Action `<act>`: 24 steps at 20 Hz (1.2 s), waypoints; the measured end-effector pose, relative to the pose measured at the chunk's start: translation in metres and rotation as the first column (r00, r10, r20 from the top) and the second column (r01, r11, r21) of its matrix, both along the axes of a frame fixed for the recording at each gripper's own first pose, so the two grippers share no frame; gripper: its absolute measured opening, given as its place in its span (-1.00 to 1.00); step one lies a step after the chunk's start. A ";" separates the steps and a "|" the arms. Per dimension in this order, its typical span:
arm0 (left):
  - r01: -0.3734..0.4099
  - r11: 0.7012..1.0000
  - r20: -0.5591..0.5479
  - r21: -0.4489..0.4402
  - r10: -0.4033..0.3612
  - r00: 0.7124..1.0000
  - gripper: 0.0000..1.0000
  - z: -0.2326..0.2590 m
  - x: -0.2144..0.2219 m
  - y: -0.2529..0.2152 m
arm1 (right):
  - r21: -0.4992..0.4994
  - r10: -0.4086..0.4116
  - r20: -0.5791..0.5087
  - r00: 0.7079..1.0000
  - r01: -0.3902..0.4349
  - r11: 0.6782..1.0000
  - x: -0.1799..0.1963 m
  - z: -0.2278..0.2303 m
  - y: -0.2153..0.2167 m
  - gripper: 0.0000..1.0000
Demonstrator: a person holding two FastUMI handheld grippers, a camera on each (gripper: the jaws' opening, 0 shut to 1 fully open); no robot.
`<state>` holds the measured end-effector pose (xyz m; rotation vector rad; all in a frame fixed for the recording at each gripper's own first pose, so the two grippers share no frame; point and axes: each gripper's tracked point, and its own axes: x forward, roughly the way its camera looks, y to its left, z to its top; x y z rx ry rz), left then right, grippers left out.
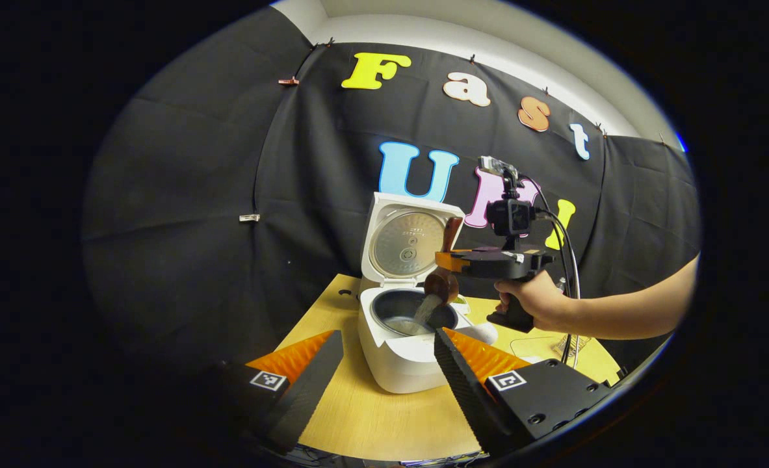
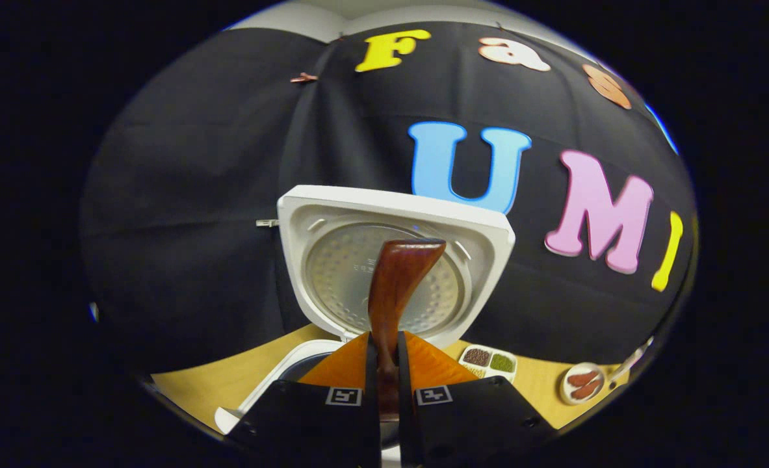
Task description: Close the left gripper, press the button to open the rice cooker; take a wooden spoon from the chopstick holder with the right hand, scoop a spoonful of rice and pour it into the rice cooker, then put the wooden spoon back into the chopstick holder.
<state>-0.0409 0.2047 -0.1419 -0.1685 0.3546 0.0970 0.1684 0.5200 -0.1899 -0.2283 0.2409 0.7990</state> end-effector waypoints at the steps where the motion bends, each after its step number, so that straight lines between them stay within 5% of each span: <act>1: 0.000 1.000 0.000 -0.004 0.000 1.000 0.94 0.001 0.001 0.000 | -0.045 0.041 0.059 0.997 -0.039 0.998 -0.004 0.004 0.003 -0.69; 6: 0.012 1.000 0.001 -0.009 -0.012 1.000 0.94 0.000 0.003 -0.008 | -0.226 0.236 0.242 0.941 -0.182 0.957 -0.033 0.007 0.017 -0.69; 8: 0.014 1.000 -0.003 -0.008 -0.014 1.000 0.94 -0.001 0.001 -0.010 | -0.245 0.255 0.242 0.936 -0.195 0.950 -0.037 0.003 0.017 -0.69; 12: 0.011 1.000 -0.008 -0.002 -0.011 1.000 0.94 -0.001 -0.005 -0.017 | -0.031 0.110 0.017 0.994 -0.109 0.994 -0.025 0.003 0.007 -0.69; 14: 0.014 1.000 -0.010 -0.003 -0.014 1.000 0.94 0.000 -0.008 -0.023 | 0.121 0.003 -0.161 0.987 0.017 0.992 -0.013 0.009 -0.010 -0.69; 17: 0.020 1.000 -0.007 0.009 -0.020 1.000 0.94 0.002 -0.011 -0.030 | 0.333 -0.055 -0.395 0.917 0.199 0.922 0.007 0.023 -0.029 -0.69; 19: 0.024 1.000 -0.009 0.008 -0.024 1.000 0.94 0.004 -0.011 -0.037 | 0.447 -0.038 -0.496 0.867 0.293 0.845 0.011 0.042 -0.049 -0.69; 22: 0.034 0.999 -0.001 0.007 -0.034 0.999 0.94 0.005 -0.006 -0.053 | 0.552 -0.012 -0.566 0.824 0.390 0.737 0.017 0.074 -0.092 -0.69; 24: 0.049 0.999 0.003 0.013 -0.049 0.999 0.94 0.005 -0.006 -0.064 | 0.601 -0.005 -0.572 0.820 0.423 0.678 0.019 0.093 -0.132 -0.70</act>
